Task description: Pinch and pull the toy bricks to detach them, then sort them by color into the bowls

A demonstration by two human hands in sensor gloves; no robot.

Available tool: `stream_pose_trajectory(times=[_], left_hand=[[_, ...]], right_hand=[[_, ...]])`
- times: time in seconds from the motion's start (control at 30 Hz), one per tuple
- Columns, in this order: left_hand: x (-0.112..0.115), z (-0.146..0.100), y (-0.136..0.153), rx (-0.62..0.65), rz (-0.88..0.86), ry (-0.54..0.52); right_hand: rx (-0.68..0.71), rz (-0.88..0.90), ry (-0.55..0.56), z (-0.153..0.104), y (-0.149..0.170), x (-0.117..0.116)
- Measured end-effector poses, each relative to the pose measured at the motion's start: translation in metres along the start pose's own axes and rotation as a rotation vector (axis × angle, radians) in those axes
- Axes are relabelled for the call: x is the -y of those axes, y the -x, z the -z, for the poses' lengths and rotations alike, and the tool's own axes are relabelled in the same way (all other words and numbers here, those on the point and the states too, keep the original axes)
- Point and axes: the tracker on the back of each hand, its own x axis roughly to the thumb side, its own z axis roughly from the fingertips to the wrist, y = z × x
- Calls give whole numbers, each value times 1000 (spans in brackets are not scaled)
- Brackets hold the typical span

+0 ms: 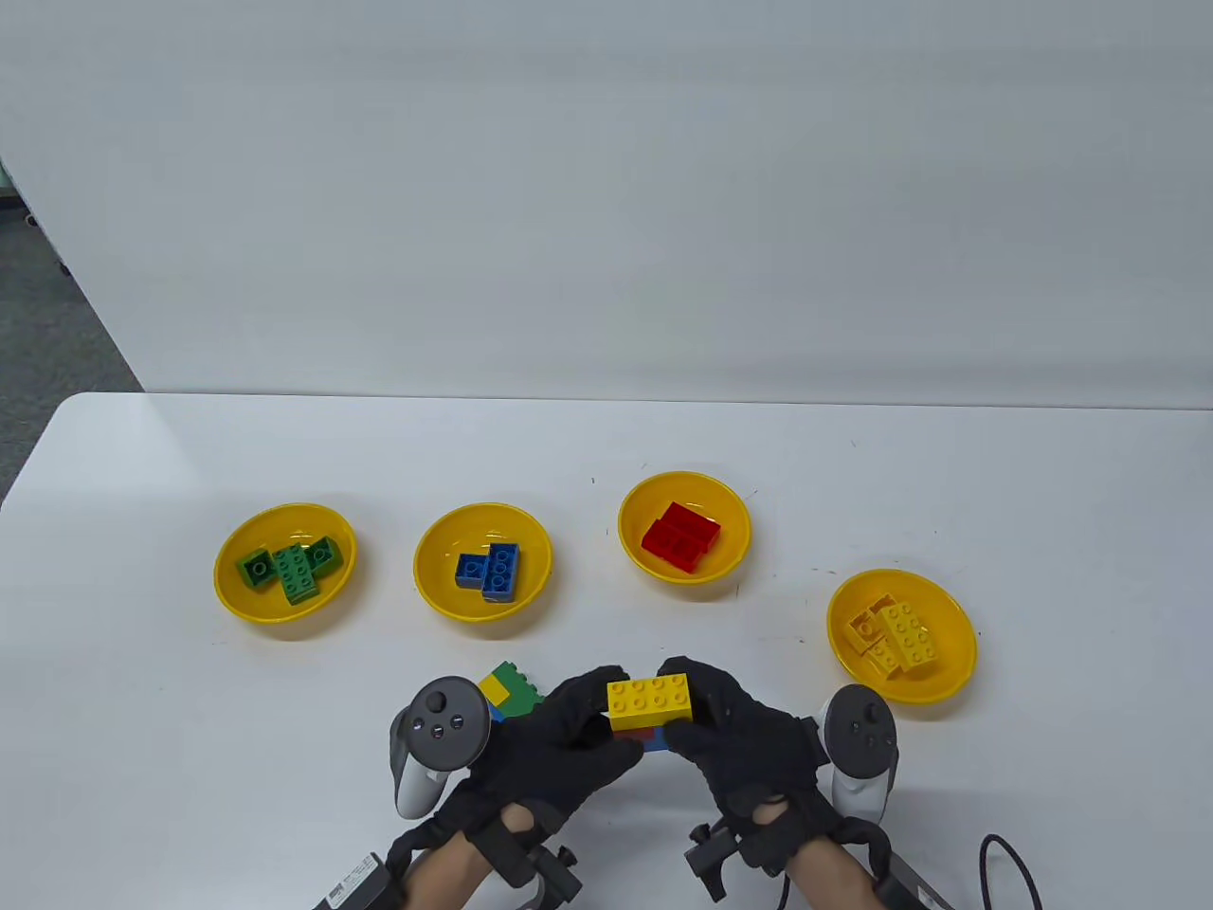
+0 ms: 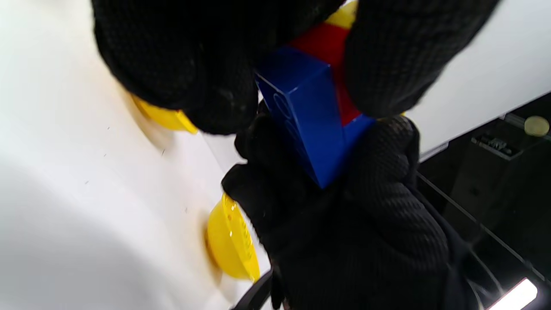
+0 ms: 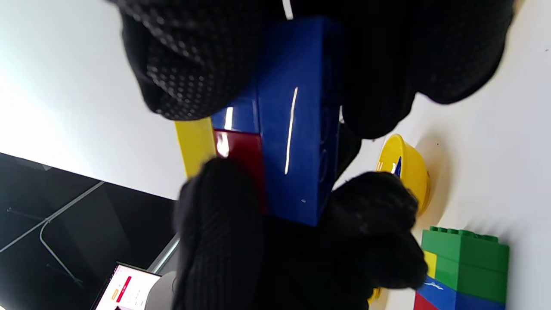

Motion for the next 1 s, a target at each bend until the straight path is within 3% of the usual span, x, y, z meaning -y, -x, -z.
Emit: stream_pose_trajectory(times=[0.13,0.27,0.37,0.47,0.93,1.0], left_hand=[[-5,-5,3,-20,-49,31],[-2,-7,-2,-6,124,54],[5,-6,-6,12,147,79],[6,-6,-2,12,165,74],[6,-3,2,27,34,135],[6,-4,1,49,42,154]], right_hand=[[43,-139,-50,-1,-13,-5],[290,-523,-127,-6,-41,-12],[338,-693,-165,-9,-43,-21],[332,-659,-92,-11,-41,-24],[157,-520,-23,-7,-33,-18],[45,-286,15,-4,-22,-7]])
